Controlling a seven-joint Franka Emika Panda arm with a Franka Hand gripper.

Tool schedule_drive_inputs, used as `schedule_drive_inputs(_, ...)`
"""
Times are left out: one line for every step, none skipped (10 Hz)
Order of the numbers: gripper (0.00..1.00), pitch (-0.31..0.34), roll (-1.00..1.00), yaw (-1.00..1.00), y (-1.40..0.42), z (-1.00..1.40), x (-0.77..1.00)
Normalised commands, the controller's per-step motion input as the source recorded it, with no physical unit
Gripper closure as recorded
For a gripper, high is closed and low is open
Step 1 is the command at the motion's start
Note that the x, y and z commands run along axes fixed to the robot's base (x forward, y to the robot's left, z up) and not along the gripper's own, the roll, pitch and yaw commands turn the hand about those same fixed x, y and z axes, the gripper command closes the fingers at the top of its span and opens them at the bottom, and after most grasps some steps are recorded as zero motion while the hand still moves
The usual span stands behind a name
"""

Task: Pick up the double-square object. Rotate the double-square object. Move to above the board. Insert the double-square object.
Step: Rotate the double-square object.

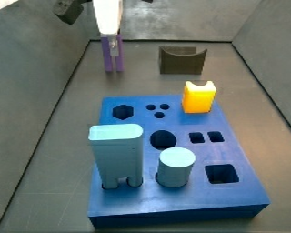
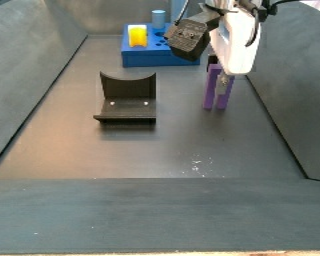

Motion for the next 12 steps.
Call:
schedule_drive_inputs(0.00,0.000,0.00,0.00,0.00,1.00,0.00)
schedule_drive_inputs(0.00,0.018,0.00,0.00,0.00,1.00,-0.02)
schedule_drive_inputs(0.00,0.030,-0.01,0.00,0.00,1.00,-0.03)
schedule_drive_inputs(0.00,0.040,-0.01,0.00,-0.01,0.85,-0.03)
schedule_drive_inputs(0.00,0.042,-0.01,0.00,-0.01,0.70,-0.03)
schedule_drive_inputs(0.00,0.043,-0.01,0.01,-0.01,0.50,-0.02)
schedule_drive_inputs(0.00,0.045,-0.02,0.01,-0.01,0.34,-0.02)
schedule_drive_inputs(0.00,0.000,0.00,1.00,0.00,0.00,0.00)
schedule_drive_inputs(0.00,-0.001,0.00,1.00,0.00,-0.08,0.01)
schedule_drive_inputs(0.00,-0.002,0.00,1.00,0.00,-0.09,0.04)
schedule_drive_inputs(0.00,-0.003,0.00,1.00,0.00,-0.06,0.04)
schedule_drive_inputs(0.00,-0.004,0.00,1.00,0.00,-0.05,0.04)
